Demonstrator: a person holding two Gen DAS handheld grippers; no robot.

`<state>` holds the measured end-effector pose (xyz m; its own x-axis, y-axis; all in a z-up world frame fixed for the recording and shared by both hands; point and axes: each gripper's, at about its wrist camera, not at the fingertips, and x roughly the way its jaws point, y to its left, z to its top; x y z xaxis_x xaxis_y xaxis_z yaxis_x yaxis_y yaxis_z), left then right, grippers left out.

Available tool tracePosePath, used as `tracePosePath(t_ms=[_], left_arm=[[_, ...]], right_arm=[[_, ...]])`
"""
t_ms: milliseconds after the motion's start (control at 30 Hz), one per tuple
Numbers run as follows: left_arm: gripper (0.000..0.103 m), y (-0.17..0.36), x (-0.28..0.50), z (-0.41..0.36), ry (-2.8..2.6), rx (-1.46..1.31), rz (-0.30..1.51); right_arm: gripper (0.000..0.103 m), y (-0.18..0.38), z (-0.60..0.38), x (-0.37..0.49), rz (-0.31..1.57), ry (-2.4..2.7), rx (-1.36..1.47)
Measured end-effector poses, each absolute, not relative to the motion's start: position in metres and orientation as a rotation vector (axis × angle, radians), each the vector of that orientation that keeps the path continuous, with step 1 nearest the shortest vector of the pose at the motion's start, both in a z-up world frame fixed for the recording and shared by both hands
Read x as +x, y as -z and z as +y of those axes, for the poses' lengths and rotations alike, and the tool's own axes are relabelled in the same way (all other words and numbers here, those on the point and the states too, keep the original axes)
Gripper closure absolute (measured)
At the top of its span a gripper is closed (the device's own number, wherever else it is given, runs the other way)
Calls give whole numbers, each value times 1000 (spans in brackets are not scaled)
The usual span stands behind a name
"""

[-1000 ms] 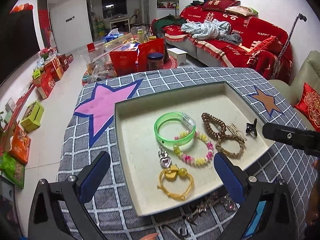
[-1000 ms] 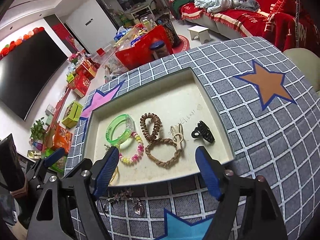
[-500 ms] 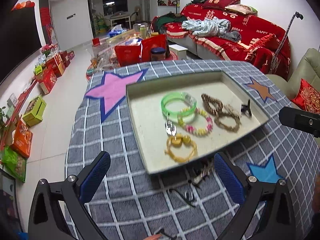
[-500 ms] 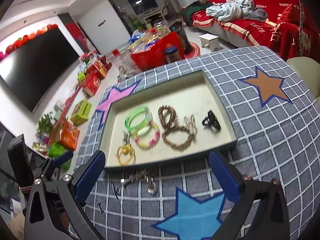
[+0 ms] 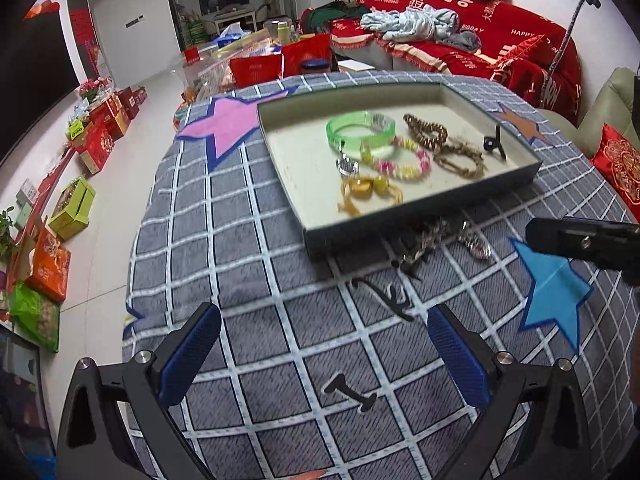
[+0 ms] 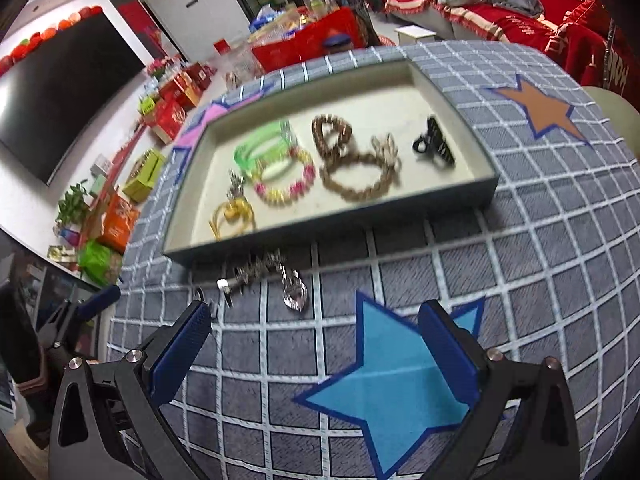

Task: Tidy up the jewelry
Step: 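Withdraw both tools from the tray toward the remaining silver chains, then grasp the heart pendant chain with right tool while left tool grasps the silver star chain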

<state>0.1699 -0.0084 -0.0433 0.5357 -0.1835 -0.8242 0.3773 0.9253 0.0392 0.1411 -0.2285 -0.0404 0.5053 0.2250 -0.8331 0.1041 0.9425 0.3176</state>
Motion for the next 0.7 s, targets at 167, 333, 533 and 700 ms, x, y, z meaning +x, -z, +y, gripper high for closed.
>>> tracePosePath(t_ms=[167,333,533,700], left_arm=[[0,52,170,-4,333,217,982],[0,58,172,-2,332,209,999],[0,62,174,-6,369,206,1018],[0,63,175,-10,378,224,1016]], right_arm=[[0,50,-217,146,1076,-66,293],[6,53,-204,149,1085,-72,236],[25,58,-197,157,1098,-69,207],[34,60,-192,162,1096,-66,172]])
